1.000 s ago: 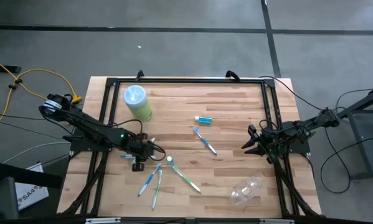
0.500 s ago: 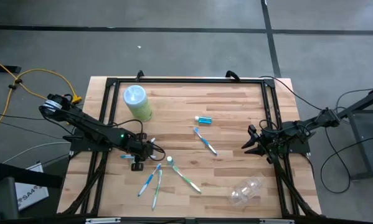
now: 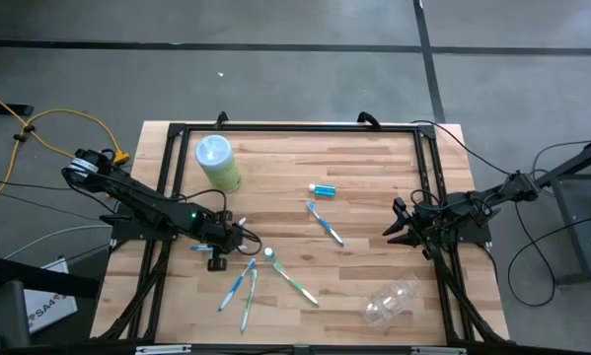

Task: Pick & Place toothbrushing station
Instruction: Put the left blue toothbrush into the right section of the transparent organizer

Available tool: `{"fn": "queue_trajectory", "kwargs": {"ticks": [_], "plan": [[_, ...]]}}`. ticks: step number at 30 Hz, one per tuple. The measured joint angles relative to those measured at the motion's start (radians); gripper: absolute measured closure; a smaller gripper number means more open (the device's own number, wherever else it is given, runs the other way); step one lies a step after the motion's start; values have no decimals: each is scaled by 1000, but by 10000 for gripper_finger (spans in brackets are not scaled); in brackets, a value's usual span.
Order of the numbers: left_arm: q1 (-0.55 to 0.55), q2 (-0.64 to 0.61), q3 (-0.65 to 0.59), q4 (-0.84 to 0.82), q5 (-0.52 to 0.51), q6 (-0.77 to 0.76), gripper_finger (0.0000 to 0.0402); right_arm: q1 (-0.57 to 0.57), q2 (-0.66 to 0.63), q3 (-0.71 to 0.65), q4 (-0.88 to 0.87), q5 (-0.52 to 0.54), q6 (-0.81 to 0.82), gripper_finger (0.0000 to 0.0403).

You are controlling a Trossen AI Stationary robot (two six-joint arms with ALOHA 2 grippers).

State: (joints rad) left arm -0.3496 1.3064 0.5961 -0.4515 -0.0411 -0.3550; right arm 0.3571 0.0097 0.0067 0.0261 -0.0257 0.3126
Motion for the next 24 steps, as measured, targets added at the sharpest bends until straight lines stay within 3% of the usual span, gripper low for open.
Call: {"fn": "queue_trajectory", "kwargs": {"ticks": [10, 14, 19, 24], "plan": [[8, 0, 52, -69, 65, -9, 397, 0, 0, 0, 0, 0, 0, 305], [8, 0, 134, -185, 37, 17, 397, 0, 0, 0, 0, 0, 0, 305], [8, 0, 212, -201, 33, 70, 398, 0, 0, 0, 0, 0, 0, 305], [-3, -2, 299, -230, -39, 125, 398, 0, 0, 0, 0, 0, 0, 305]]}}
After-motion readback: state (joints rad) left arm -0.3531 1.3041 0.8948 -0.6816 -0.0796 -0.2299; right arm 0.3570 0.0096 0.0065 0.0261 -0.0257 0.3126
